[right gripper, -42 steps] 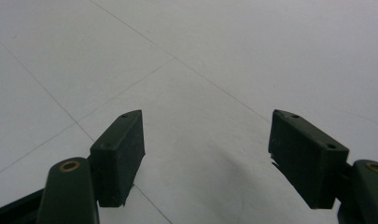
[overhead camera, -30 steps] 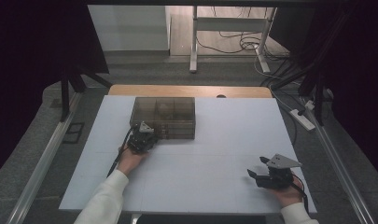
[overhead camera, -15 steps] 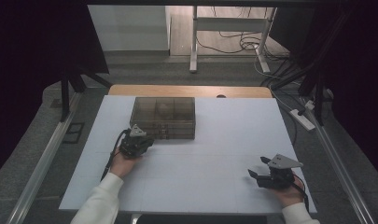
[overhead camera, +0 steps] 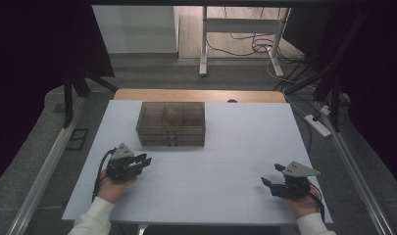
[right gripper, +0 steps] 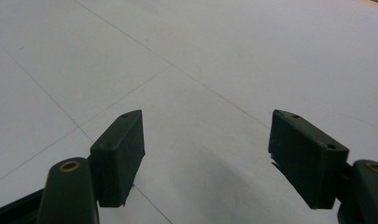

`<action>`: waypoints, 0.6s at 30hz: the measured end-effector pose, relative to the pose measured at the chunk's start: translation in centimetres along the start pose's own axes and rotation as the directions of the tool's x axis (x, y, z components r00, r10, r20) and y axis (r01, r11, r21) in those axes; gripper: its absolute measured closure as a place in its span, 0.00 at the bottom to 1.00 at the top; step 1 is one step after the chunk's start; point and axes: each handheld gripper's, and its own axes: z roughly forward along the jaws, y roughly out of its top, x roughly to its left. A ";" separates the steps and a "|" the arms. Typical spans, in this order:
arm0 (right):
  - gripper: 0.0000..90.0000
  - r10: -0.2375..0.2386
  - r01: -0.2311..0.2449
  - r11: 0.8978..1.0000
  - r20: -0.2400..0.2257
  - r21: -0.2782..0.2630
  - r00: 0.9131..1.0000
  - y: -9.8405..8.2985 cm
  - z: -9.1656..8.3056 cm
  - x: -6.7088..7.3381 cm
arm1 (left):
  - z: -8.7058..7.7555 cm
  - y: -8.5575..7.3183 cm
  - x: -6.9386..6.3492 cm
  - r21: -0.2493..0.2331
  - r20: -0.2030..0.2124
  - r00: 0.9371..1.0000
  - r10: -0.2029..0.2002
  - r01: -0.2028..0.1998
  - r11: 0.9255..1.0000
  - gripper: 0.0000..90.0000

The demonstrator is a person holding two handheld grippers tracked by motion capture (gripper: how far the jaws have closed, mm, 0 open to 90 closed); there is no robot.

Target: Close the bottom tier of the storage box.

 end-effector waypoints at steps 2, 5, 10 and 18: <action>0.30 0.004 -0.004 1.000 -0.003 0.001 1.000 0.0 0.0 -0.1 | -0.6 -0.6 -0.1 0.000 0.007 1.000 -0.009 0.009 1.000 0.57; 0.29 0.005 -0.005 1.000 -0.005 -0.005 1.000 0.0 -0.1 -0.1 | -1.4 -1.4 -0.3 0.000 -0.003 1.000 -0.027 0.027 1.000 0.45; 0.29 0.005 -0.006 1.000 -0.015 -0.024 1.000 0.1 -0.1 0.0 | -2.0 -2.0 -0.3 -0.005 -0.017 0.999 -0.035 0.035 0.999 0.39; 0.29 -0.005 0.004 1.000 -0.015 -0.022 1.000 0.1 -0.2 0.1 | -1.8 -2.1 -0.2 0.006 -0.014 0.999 -0.042 0.043 0.999 0.36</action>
